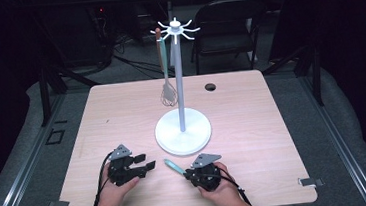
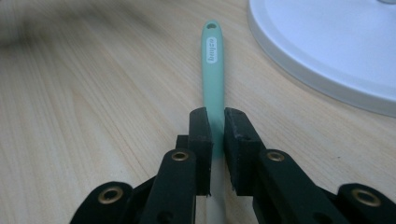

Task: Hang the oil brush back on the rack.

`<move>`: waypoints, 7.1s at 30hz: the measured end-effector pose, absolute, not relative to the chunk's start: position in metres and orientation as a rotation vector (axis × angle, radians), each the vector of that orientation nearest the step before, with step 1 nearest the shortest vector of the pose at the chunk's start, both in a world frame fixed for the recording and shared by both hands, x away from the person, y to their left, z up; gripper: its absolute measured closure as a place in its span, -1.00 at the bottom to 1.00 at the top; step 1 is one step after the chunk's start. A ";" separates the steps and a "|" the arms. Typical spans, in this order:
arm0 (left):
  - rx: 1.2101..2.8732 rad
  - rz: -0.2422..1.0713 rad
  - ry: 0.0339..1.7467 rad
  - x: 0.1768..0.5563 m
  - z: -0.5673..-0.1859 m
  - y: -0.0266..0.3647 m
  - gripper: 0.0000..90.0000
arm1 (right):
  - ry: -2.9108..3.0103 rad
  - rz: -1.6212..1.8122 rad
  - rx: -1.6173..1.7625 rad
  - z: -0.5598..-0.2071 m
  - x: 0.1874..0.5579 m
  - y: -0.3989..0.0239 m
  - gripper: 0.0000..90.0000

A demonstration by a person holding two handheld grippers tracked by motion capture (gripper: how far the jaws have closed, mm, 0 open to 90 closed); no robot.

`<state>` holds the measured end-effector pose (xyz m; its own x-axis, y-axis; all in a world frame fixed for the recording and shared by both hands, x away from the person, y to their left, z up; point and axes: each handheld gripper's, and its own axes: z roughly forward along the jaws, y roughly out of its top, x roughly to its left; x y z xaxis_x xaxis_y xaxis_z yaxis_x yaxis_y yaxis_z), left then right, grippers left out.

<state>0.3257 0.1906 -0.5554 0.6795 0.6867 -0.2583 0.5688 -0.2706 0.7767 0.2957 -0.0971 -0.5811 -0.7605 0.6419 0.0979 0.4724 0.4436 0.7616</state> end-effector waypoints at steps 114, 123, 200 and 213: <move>1.822 -0.056 0.860 0.319 -0.538 0.111 0.81 | 2.329 1.452 1.049 -0.564 0.289 -0.099 0.83; 1.811 -0.101 0.849 0.323 -0.534 0.114 0.86 | 2.360 1.450 1.042 -0.557 0.285 -0.108 0.49; 2.011 0.090 0.572 0.379 -0.364 0.103 0.87 | 2.307 1.252 1.010 -0.568 0.288 -0.142 -0.12; 2.004 0.099 0.520 0.387 -0.336 0.098 0.87 | 2.317 1.239 1.021 -0.571 0.290 -0.143 -0.12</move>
